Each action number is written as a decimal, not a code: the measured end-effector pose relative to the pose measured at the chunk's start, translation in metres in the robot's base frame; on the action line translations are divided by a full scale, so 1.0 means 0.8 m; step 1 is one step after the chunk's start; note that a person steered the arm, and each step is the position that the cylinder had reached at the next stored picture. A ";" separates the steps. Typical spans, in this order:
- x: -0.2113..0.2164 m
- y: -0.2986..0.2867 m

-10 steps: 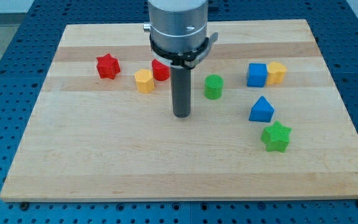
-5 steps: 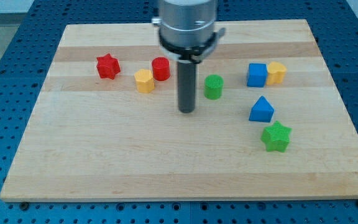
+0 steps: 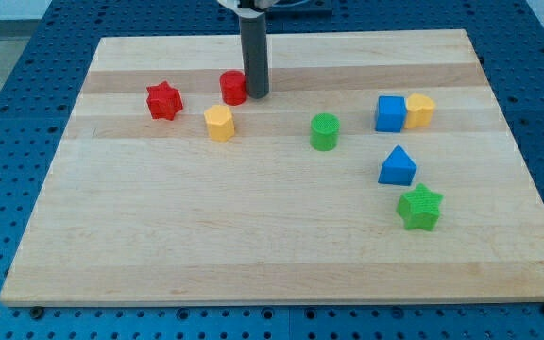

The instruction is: Push the red circle to the top of yellow hexagon

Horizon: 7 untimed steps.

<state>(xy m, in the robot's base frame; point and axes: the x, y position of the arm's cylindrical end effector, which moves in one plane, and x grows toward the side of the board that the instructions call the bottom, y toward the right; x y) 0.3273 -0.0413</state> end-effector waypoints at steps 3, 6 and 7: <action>0.042 0.015; 0.085 0.063; 0.110 0.065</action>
